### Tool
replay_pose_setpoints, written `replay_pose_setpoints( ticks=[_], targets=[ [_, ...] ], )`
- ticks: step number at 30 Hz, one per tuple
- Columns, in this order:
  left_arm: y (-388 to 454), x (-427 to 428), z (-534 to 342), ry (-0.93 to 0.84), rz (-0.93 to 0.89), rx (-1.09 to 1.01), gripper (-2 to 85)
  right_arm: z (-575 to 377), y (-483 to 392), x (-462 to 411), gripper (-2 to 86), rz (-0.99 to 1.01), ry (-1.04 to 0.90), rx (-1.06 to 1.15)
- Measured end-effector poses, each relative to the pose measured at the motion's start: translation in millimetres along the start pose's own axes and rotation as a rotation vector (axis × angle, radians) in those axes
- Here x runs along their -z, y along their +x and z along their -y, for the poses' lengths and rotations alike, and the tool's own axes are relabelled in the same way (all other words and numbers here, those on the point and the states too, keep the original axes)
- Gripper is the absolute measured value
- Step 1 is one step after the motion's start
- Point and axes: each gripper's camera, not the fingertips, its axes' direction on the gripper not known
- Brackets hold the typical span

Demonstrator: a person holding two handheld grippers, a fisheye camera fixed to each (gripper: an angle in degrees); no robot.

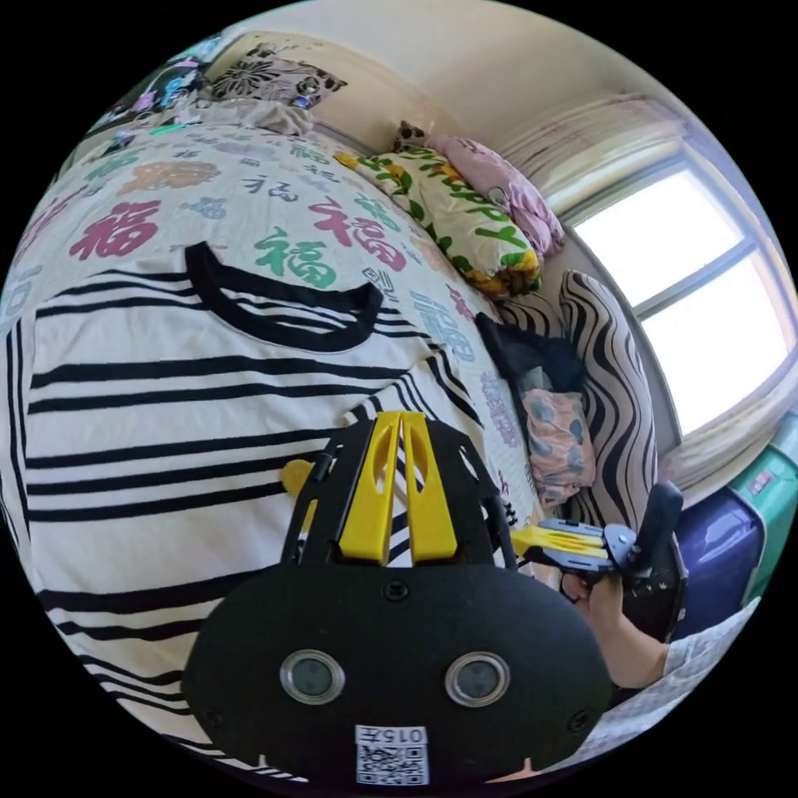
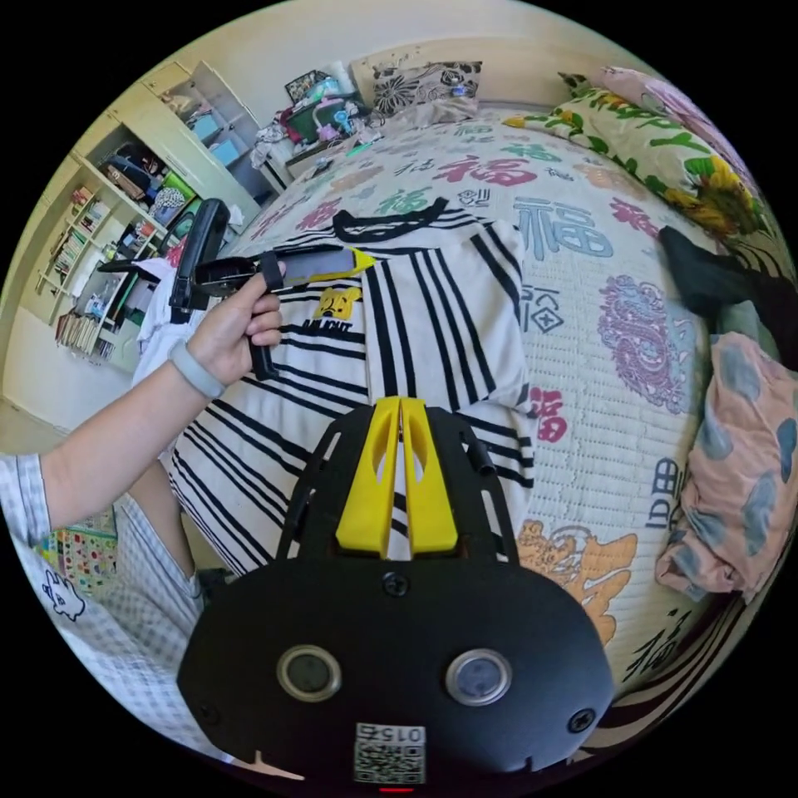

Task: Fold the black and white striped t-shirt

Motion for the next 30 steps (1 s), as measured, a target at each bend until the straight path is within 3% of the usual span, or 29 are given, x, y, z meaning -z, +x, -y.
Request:
replay_pose_setpoints(
  ticks=[5,8,10,14,20,23,30],
  targets=[
    [-5.0,-9.2,-3.6,-0.057,0.093,0.074,-0.7,5.5,-8.5,-39.5,-0.4,-0.027,-0.183,0.026],
    [-4.8,4.9,-7.1,-0.010,0.089,0.125,-0.2,0.3,-8.7,-32.5,-0.2,-0.022,-0.164,0.013],
    [13.4,16.1,2.1,0.052,0.010,0.011,1.7,-4.6,-2.0,-17.1,0.2,-0.041,-0.055,-0.024],
    [40.5,0.8,37.3,-0.014,-0.100,-0.073,7.4,-7.1,28.0,-1.0,3.7,-0.094,0.084,-0.124],
    [86.2,-58.6,76.6,-0.175,-0.011,-0.163,8.4,10.7,35.0,-36.8,6.6,-0.098,-0.017,-0.101],
    [102.8,-84.8,78.0,-0.282,0.137,-0.226,5.6,12.3,29.6,-49.8,3.6,-0.144,-0.043,-0.084],
    [103.2,-75.8,64.0,-0.218,0.130,-0.169,1.9,-1.9,27.0,-59.1,-0.3,-0.121,0.030,-0.150]
  ],
)
